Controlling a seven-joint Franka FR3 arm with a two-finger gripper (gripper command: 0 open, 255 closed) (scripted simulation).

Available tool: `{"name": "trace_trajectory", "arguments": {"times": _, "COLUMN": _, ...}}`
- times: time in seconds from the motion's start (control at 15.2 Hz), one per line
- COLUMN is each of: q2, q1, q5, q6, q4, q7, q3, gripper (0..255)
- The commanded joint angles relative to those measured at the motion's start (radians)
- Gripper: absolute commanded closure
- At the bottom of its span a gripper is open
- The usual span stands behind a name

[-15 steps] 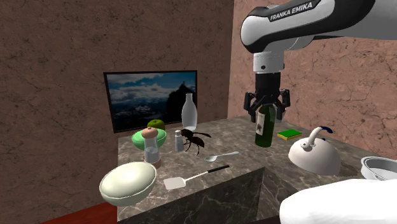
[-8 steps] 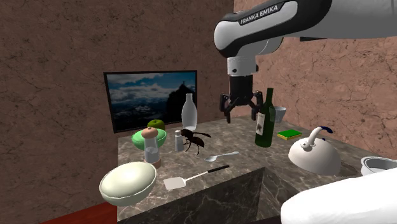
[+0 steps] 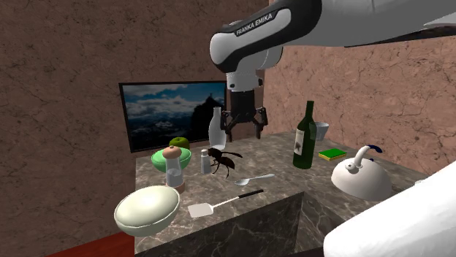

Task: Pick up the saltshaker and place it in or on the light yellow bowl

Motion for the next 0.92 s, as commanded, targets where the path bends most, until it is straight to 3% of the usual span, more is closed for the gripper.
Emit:
{"name": "trace_trajectory", "arguments": {"times": 0.0, "q2": 0.061, "q1": 0.007, "q5": 0.001, "q6": 0.021, "q4": 0.046, "q7": 0.046, "q3": 0.037, "gripper": 0}}
{"name": "trace_trajectory", "arguments": {"times": 0.4, "q2": 0.253, "q1": 0.025, "q5": -0.039, "q6": 0.062, "q4": 0.205, "q7": 0.180, "q3": 0.137, "gripper": 0}}
{"name": "trace_trajectory", "arguments": {"times": 0.86, "q2": 0.517, "q1": 0.076, "q5": -0.155, "q6": 0.060, "q4": 0.454, "q7": 0.348, "q3": 0.229, "gripper": 0}}
